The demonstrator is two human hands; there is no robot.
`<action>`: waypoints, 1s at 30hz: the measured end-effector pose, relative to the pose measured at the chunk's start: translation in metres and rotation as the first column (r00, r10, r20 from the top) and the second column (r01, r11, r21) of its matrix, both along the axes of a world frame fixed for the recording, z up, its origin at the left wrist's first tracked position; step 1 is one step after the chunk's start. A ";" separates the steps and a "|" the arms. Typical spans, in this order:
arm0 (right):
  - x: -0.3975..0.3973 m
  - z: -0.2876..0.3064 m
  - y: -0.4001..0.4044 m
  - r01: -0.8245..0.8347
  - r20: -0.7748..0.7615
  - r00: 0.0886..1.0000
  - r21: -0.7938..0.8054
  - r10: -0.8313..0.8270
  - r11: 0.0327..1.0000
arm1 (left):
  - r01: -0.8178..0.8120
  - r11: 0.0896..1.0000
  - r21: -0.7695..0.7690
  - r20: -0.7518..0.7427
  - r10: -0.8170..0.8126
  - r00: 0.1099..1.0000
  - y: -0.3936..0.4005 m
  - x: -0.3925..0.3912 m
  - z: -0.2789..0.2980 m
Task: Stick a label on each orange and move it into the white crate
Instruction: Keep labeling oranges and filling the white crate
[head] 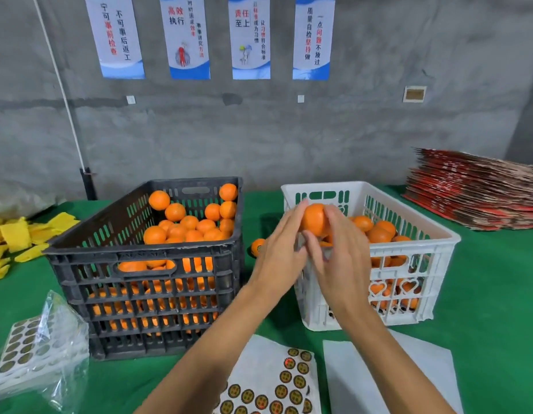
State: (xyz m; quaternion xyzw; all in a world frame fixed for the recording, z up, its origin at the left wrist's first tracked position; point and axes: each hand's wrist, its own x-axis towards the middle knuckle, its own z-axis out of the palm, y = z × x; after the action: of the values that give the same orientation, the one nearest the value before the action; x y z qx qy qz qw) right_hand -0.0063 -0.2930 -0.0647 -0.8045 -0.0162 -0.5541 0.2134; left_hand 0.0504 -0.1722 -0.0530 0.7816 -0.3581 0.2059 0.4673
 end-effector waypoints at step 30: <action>0.129 0.062 0.130 -0.404 -0.674 0.578 0.255 0.461 0.878 | -0.079 0.302 0.950 -0.186 0.751 0.634 0.118 0.117 0.065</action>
State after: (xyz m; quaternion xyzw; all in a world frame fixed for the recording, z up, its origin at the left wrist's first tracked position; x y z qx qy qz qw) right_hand 0.1227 -0.1633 -0.0031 -0.9180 -0.1071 -0.1269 0.3601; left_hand 0.1673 -0.0542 0.0122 0.9878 -0.0015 -0.1554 -0.0028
